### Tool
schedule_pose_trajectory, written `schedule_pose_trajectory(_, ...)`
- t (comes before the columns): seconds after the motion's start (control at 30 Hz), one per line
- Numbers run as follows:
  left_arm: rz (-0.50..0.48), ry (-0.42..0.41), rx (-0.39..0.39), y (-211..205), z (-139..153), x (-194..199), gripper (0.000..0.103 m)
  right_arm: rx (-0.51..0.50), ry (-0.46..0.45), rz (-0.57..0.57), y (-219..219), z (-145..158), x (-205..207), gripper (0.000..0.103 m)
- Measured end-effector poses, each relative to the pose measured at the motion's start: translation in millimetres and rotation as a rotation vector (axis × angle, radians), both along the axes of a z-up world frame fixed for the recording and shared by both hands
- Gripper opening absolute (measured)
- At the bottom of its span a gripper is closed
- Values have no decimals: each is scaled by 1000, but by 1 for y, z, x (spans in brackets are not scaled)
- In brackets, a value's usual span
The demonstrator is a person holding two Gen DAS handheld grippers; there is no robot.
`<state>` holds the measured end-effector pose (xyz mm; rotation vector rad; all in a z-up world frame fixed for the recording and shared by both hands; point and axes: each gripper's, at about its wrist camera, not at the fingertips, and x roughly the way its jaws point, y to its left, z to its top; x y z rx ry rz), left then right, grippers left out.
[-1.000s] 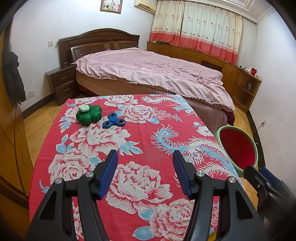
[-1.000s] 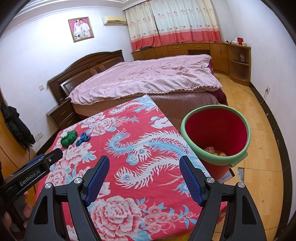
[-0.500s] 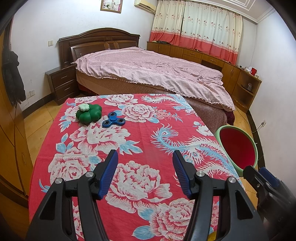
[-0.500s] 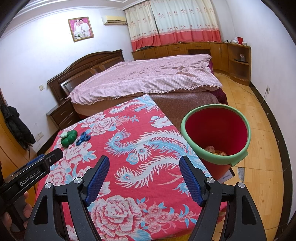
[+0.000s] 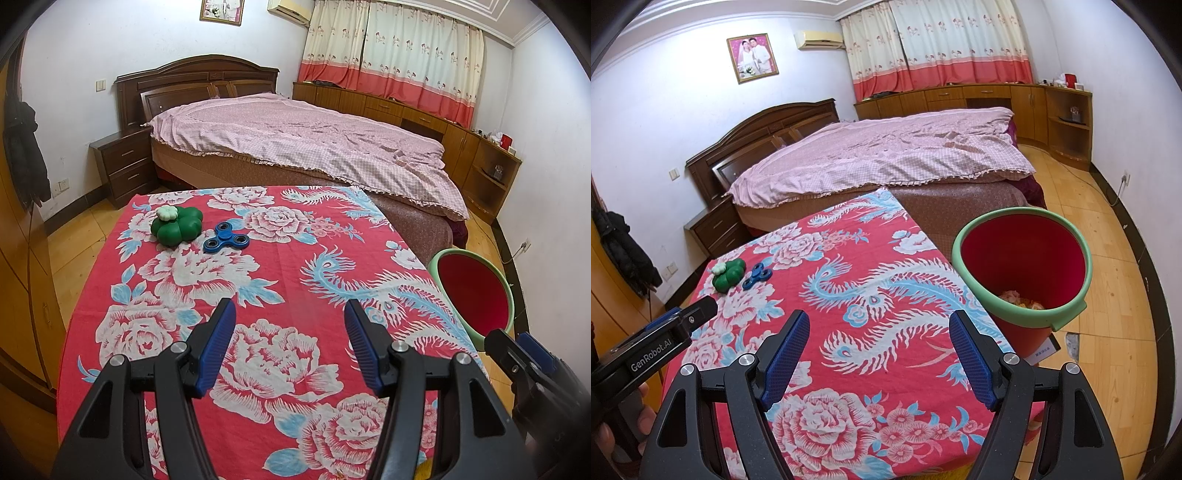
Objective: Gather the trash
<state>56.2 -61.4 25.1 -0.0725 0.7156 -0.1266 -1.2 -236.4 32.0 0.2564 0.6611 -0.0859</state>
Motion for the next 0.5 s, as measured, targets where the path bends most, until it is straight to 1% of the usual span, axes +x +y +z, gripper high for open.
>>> schedule_pose_trajectory(0.5,0,2,-1,0,0,0,61,2,2,1,1,-2,-1,79)
